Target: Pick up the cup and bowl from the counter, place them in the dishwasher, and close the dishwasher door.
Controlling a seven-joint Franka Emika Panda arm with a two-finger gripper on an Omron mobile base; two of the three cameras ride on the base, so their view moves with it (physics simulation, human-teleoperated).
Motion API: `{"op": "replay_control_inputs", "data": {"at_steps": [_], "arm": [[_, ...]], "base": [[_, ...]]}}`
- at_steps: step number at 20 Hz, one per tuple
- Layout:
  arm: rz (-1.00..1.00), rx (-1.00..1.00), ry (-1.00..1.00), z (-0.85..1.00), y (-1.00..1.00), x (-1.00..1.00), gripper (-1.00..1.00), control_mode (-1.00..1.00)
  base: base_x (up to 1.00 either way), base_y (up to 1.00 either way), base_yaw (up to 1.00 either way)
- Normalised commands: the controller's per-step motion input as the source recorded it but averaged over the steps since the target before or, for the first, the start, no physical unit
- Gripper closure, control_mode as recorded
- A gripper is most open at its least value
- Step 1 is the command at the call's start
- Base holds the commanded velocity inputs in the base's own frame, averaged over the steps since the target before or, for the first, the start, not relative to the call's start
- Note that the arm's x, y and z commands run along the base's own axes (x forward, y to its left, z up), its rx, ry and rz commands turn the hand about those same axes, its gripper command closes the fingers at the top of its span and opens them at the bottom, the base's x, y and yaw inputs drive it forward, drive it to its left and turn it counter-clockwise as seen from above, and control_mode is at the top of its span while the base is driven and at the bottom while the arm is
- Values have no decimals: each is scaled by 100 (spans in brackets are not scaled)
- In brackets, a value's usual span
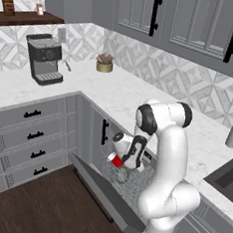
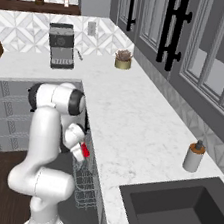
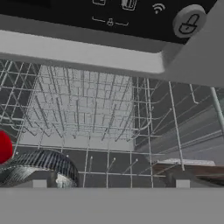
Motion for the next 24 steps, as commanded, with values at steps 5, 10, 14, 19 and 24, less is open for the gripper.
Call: {"op": "replay_control_inputs", "data": {"at_steps": [5, 10, 14, 19, 24], "arm": [[0, 15, 0, 66, 43, -30, -100, -100], [0, 10, 0, 27, 66, -22, -100, -100], [-1, 11, 0, 2, 60, -3, -100, -100], [-1, 11, 0, -3, 34, 5, -100, -100], [0, 1, 1, -40, 22, 34, -100, -100]], "base": [[0, 0, 0], [0, 0, 0], [0, 0, 0], [0, 0, 0], [0, 0, 0]]}}
